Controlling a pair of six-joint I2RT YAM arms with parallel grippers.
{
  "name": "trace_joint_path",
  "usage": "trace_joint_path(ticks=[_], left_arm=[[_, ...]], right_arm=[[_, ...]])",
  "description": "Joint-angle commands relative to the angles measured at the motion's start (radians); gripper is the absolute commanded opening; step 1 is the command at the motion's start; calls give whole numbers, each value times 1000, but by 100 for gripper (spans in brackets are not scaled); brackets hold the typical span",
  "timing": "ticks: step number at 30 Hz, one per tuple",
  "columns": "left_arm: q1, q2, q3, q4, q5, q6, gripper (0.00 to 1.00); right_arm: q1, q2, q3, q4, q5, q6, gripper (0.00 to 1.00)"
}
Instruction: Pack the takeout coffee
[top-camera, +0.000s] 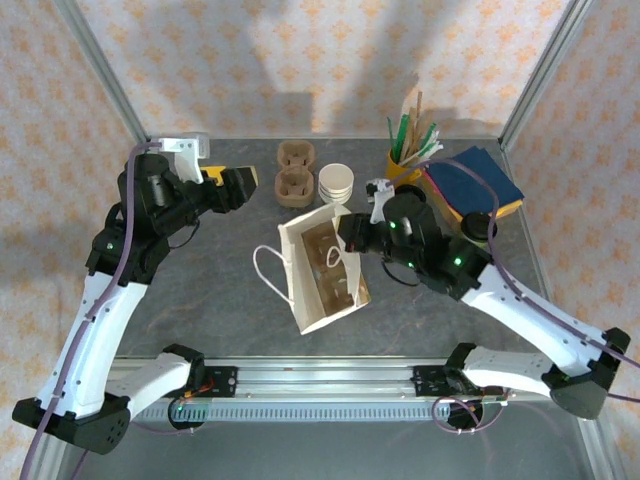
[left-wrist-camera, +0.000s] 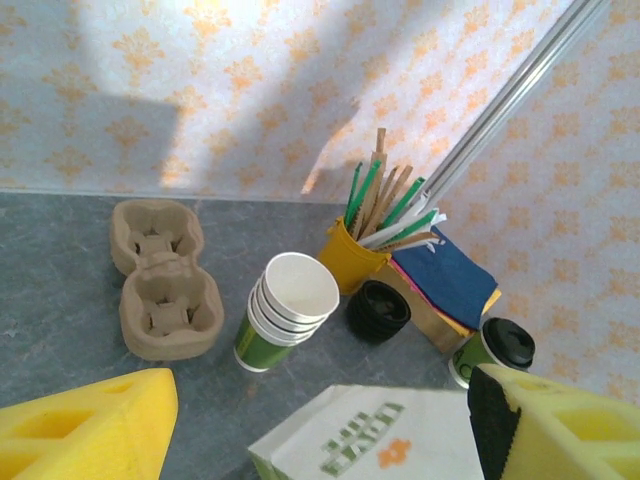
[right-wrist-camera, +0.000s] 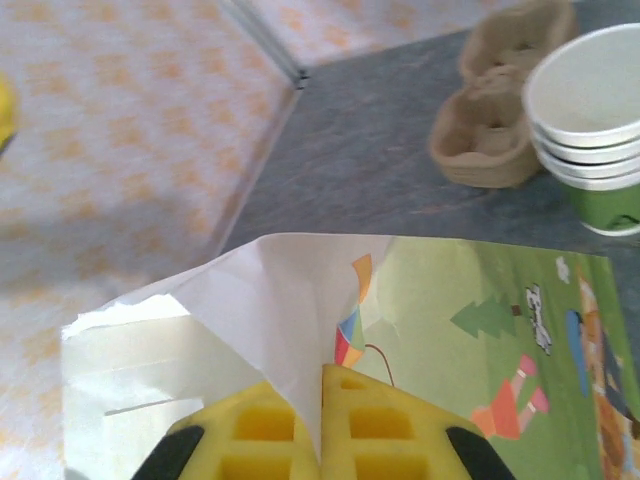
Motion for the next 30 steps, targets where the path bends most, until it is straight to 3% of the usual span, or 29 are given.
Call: trace_joint_path(ticks=[1, 19, 24, 27, 30], left_arm=[[13, -11, -9, 70, -28, -13, 79], [16, -6, -35, 136, 36, -9, 81], [15, -24, -52, 167, 26, -20, 75], [13, -41, -66, 184, 30, -24, 71], [7, -19, -41, 144, 40, -28, 70]], right_arm=[[18, -64, -72, 129, -27, -74, 0], [19, -143, -209, 285, -146, -92, 0], [19, -121, -175, 258, -51, -51, 0], [19, -73, -118, 200, 63, 56, 0], [16, 8, -41, 152, 86, 181, 0]])
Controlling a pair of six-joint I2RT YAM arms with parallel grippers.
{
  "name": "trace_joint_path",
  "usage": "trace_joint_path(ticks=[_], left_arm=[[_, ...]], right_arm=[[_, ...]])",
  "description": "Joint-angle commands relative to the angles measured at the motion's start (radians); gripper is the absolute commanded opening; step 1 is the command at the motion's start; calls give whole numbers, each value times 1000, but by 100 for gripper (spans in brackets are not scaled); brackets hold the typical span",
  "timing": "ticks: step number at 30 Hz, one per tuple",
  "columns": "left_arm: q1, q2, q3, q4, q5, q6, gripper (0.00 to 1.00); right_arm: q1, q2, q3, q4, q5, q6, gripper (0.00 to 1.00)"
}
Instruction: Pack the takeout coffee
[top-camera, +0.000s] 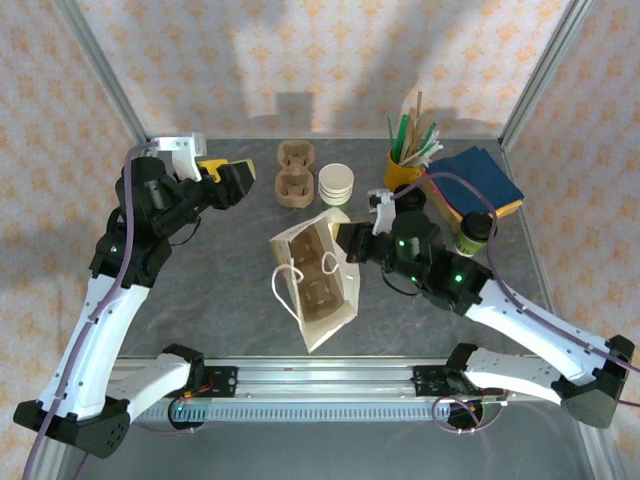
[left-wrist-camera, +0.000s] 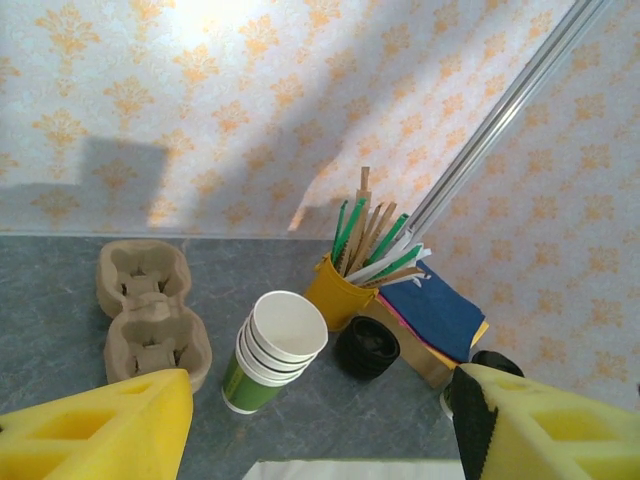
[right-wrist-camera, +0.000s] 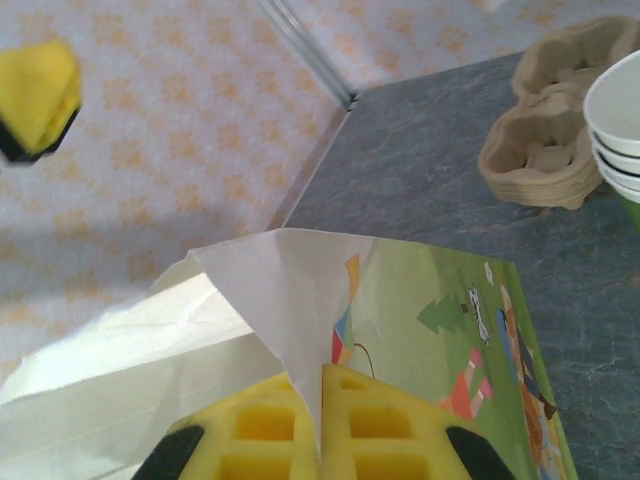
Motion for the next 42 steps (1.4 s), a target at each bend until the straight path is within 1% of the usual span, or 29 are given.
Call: trace_joint_path(ticks=[1, 4, 6, 9, 12, 14, 16, 18, 20, 24, 31, 33, 37, 42], left_arm=[[-8, 10, 30, -2, 23, -13, 69], [-44, 35, 65, -46, 3, -17, 68], [-72, 55, 90, -80, -15, -14, 68], [-113, 102, 147, -158, -30, -29, 65], [-173, 155, 233, -267, -80, -49, 64], [-219, 192, 283, -332, -82, -69, 63], [-269, 250, 347, -420, -57, -57, 62], [-327, 311, 415, -510, -74, -48, 59], [-372, 350, 439, -537, -83, -73, 58], [-415, 420, 432, -588, -81, -100, 49], [-451, 487, 358, -620, -79, -74, 34], [-468, 508, 354, -648, -101, -62, 33], [-486, 561, 347, -716, -185, -45, 30], [-500, 595, 313, -730, -199, -26, 28]], right_arm=[[3, 77, 101, -48, 83, 176, 0], [-9, 152, 162, -120, 77, 302, 0], [-28, 197, 167, -132, 56, 375, 0], [-59, 216, 143, -103, 25, 458, 0], [-78, 225, 113, -68, 23, 516, 0], [-85, 225, 90, -44, 17, 560, 0], [-87, 231, 79, -50, 40, 615, 0], [-87, 237, 78, -79, 71, 670, 0], [-87, 236, 66, -85, 92, 700, 0], [-87, 219, 36, -88, 126, 737, 0], [-86, 182, -8, -96, 166, 738, 0], [-87, 172, -14, -97, 175, 738, 0], [-87, 163, -16, -93, 187, 731, 0], [-86, 164, -13, -90, 191, 720, 0]])
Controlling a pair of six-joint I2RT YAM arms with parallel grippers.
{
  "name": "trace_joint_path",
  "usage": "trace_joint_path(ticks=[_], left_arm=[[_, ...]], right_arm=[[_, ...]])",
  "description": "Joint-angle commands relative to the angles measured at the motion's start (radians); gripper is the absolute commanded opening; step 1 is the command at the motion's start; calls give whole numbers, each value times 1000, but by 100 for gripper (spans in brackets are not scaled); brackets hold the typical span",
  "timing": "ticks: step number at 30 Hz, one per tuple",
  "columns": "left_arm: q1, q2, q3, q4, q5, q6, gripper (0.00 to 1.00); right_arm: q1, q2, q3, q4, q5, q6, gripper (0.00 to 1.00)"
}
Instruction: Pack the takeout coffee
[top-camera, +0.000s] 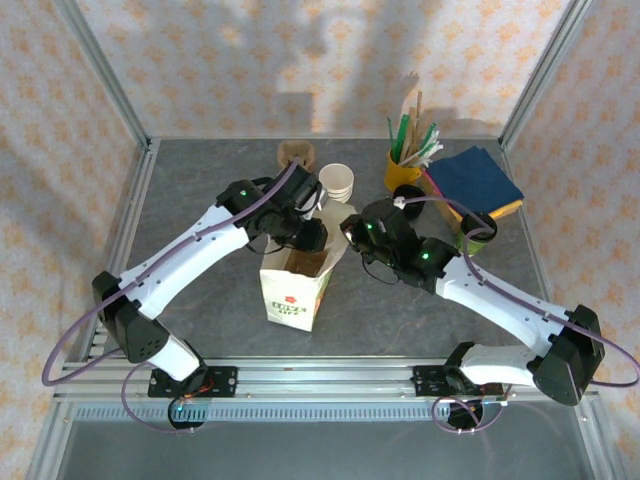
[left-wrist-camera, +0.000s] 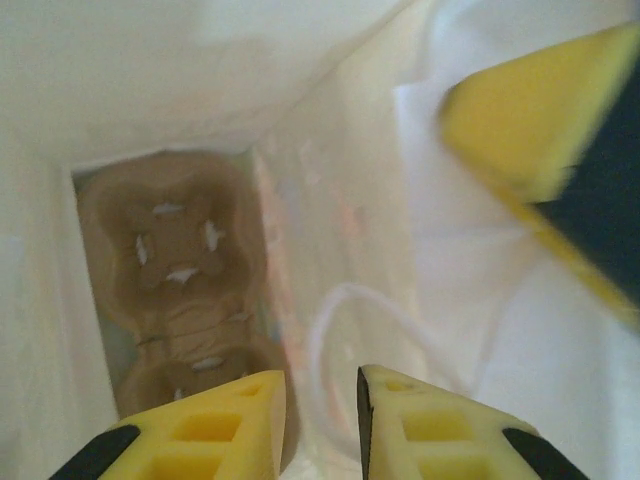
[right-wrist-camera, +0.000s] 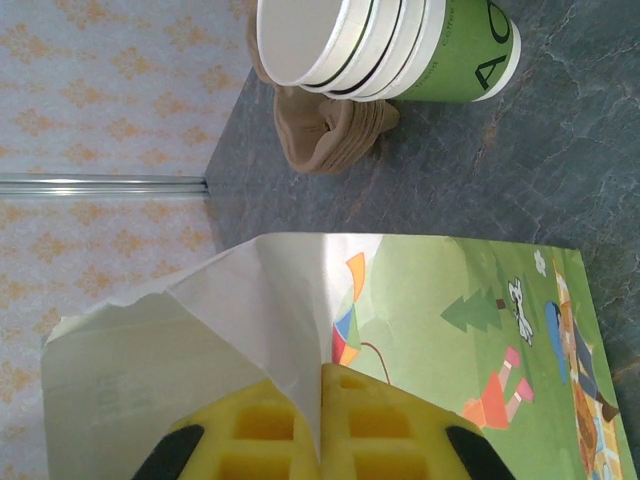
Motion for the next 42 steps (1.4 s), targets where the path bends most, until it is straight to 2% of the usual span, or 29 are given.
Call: trace_joint_path(ticks=[1, 11, 19, 34, 42], left_arm=[[-12, 21, -27, -58, -57, 31, 28], [-12, 82, -108, -18, -87, 23, 26], [-23, 86, -74, 16, -83, -10, 25], [-73, 153, -159, 100, 31, -3, 24], [-72, 191, -192, 110, 2, -11, 23]], right_arm=[[-3, -19, -8, -7, 46, -4, 0], [-3, -66, -11, -25, 69, -15, 0], [-2, -75, -30, -24, 76, -16, 0], [-4, -85, -58, -6, 90, -35, 0], [-6, -101, -52, -14, 100, -60, 0]])
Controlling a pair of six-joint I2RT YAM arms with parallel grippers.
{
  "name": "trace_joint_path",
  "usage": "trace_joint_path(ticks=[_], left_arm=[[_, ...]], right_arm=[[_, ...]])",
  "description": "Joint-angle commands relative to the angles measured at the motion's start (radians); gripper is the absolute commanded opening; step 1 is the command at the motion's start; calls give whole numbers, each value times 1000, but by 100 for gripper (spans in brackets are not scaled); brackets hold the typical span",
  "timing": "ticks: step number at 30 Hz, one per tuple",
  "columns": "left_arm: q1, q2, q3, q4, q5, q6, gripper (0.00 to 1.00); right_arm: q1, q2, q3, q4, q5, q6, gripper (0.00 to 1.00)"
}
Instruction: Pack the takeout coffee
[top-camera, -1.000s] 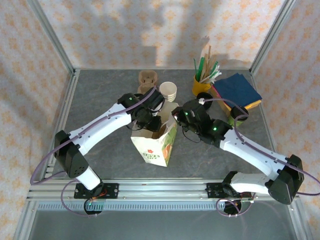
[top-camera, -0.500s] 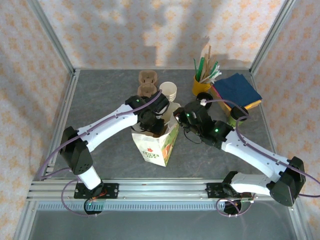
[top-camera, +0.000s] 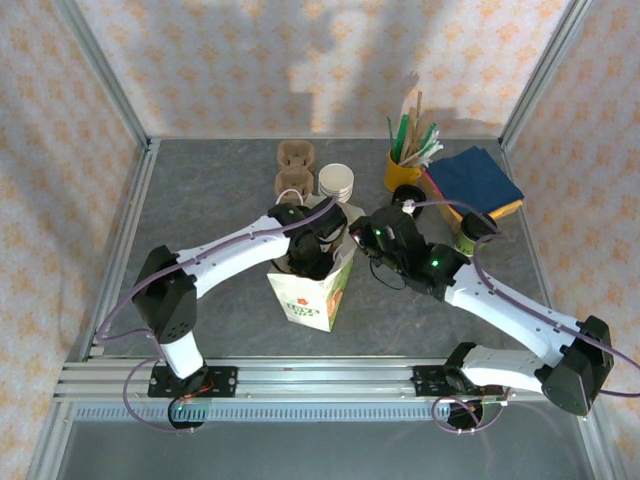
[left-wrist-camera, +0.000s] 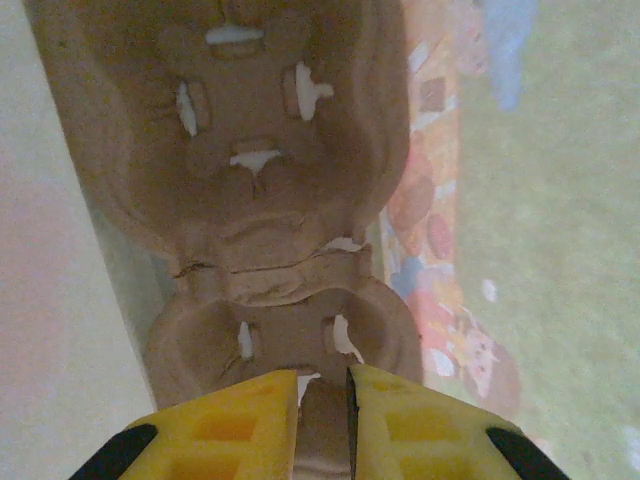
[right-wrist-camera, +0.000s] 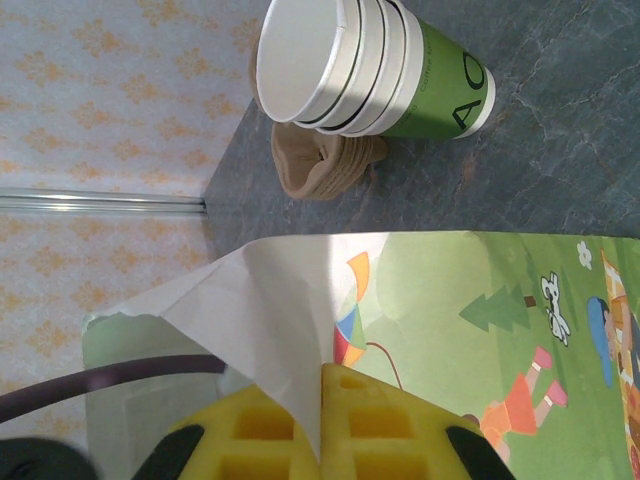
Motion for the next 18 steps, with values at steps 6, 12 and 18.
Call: trace_joint_path(ticks=[6, 12, 18], left_arm=[[-6, 45, -26, 34, -7, -17, 22], [-7, 66, -54, 67, 21, -22, 21], [-11, 89, -71, 83, 34, -24, 20]], right_arm=[[-10, -44, -5, -13, 48, -24, 0], [-13, -59, -13, -13, 55, -23, 0], [-16, -60, -21, 4, 41, -23, 0]])
